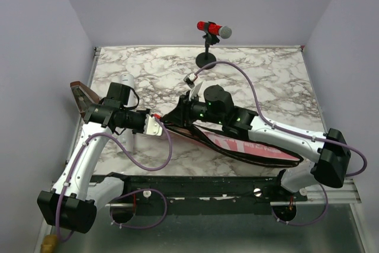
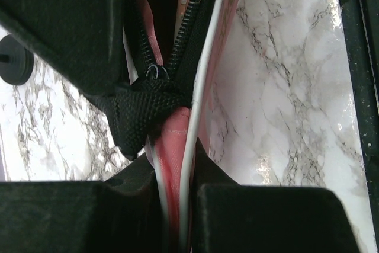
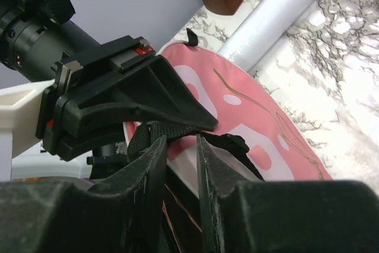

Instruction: Pack up the badminton gear

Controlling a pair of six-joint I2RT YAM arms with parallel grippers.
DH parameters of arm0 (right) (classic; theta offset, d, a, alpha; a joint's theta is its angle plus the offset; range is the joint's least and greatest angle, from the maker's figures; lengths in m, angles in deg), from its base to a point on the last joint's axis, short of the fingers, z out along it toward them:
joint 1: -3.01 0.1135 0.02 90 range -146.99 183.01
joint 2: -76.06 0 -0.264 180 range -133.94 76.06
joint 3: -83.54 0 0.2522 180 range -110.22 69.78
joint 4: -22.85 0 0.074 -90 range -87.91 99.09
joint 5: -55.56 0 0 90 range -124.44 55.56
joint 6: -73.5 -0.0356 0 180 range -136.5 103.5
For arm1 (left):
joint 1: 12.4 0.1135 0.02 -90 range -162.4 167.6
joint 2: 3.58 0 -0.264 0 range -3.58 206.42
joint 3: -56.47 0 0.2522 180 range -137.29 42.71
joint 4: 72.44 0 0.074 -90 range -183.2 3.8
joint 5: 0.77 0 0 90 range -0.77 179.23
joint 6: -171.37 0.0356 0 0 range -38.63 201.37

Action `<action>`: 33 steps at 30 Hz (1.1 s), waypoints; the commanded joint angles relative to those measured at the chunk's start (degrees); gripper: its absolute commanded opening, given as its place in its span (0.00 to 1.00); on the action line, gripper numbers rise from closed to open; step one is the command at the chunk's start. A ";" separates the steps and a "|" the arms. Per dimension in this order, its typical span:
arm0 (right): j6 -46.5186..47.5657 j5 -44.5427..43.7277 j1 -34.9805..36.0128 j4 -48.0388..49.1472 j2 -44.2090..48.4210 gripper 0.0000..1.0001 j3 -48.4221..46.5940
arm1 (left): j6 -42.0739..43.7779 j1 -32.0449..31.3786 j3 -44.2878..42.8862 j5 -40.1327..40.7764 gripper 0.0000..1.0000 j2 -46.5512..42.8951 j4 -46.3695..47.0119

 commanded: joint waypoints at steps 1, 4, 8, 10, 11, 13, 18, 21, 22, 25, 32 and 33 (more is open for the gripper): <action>-1.13 2.48 -0.36 3.78 -1.96 0.34 -2.31 | 2.48 -0.74 -2.02 -3.60 0.04 -1.41 -1.23; -1.57 3.44 -0.27 4.84 -2.84 0.34 -2.75 | 3.00 -0.74 -1.67 -3.60 0.04 -1.50 -1.23; -2.28 4.68 -0.36 5.28 -3.81 0.33 -3.28 | 3.00 -0.83 -1.50 -3.42 0.04 -1.67 -0.88; -2.89 5.38 -0.27 5.81 -3.90 0.33 -3.28 | 3.18 -0.83 -1.41 -3.34 0.04 -1.59 -0.88; -2.98 5.90 -0.19 6.07 -3.98 0.33 -3.28 | 3.35 -0.83 -1.32 -3.16 0.05 -1.59 -0.79; -3.51 7.13 -0.27 6.34 -4.42 0.33 -3.63 | 3.27 -0.83 -1.06 -3.07 0.04 -1.59 -0.35; -4.21 9.25 -0.27 4.50 -3.11 0.32 -2.06 | 3.70 -0.83 -0.62 -2.29 0.05 -1.76 0.18; -4.39 9.42 -0.19 3.35 -0.48 0.32 1.02 | 3.71 -0.91 -0.53 -1.93 0.04 -2.03 0.97; -4.65 9.68 -0.27 3.35 0.14 0.32 2.25 | 3.97 -0.91 -0.70 -1.93 0.04 -1.77 0.97; -5.18 10.30 -0.36 3.26 1.81 0.32 4.45 | 4.41 -0.91 -1.58 -2.11 0.04 -1.50 0.36; -5.53 11.00 -0.27 4.05 2.26 0.31 4.90 | 4.58 -1.09 -2.20 -2.11 0.04 -1.15 0.18; -5.62 11.09 -0.36 4.14 2.00 0.31 4.81 | 4.50 -1.09 -2.11 -1.93 0.04 -1.23 0.18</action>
